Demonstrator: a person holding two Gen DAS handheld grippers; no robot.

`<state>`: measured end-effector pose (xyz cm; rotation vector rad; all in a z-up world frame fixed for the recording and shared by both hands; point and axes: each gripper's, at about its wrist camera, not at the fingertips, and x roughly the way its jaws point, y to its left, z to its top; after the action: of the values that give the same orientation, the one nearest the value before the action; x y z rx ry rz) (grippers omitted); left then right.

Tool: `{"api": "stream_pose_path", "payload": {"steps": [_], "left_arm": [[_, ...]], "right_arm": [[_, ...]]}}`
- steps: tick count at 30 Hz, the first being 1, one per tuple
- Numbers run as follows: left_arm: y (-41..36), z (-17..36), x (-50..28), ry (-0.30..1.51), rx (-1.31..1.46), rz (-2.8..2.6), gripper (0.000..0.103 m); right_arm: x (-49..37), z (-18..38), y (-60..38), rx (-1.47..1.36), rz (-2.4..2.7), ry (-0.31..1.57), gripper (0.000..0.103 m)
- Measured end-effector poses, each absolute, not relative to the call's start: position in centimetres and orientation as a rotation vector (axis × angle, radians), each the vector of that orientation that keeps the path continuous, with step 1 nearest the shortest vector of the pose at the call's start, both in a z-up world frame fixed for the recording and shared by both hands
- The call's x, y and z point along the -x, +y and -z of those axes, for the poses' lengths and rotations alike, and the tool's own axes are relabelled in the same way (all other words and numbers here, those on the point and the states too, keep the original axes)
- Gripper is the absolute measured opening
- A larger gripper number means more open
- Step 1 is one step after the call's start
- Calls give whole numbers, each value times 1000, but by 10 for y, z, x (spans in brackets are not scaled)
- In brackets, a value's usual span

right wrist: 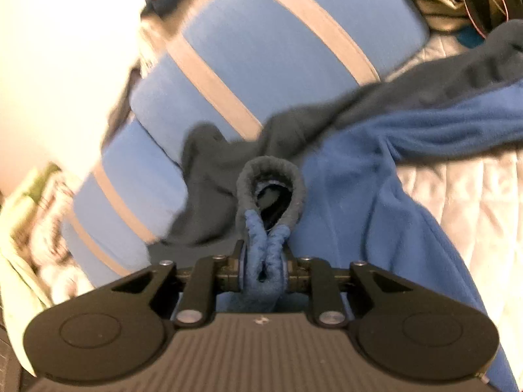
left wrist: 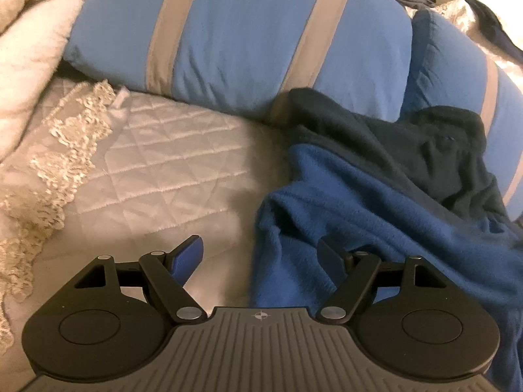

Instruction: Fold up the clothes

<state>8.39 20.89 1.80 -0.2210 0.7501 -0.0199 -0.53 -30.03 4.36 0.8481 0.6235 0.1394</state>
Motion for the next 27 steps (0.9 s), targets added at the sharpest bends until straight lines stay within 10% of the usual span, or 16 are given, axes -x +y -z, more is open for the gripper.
{"api": "stream_pose_path", "payload": {"steps": [20, 24, 27], "left_arm": [[144, 11, -121, 656, -556, 174, 74], [133, 13, -122, 594, -649, 170, 53], [127, 12, -121, 551, -688, 155, 16]], "right_arm": [[-16, -34, -328, -966, -76, 605, 19], [-17, -38, -330, -963, -84, 580, 19], [-17, -37, -329, -955, -86, 586, 19]]}}
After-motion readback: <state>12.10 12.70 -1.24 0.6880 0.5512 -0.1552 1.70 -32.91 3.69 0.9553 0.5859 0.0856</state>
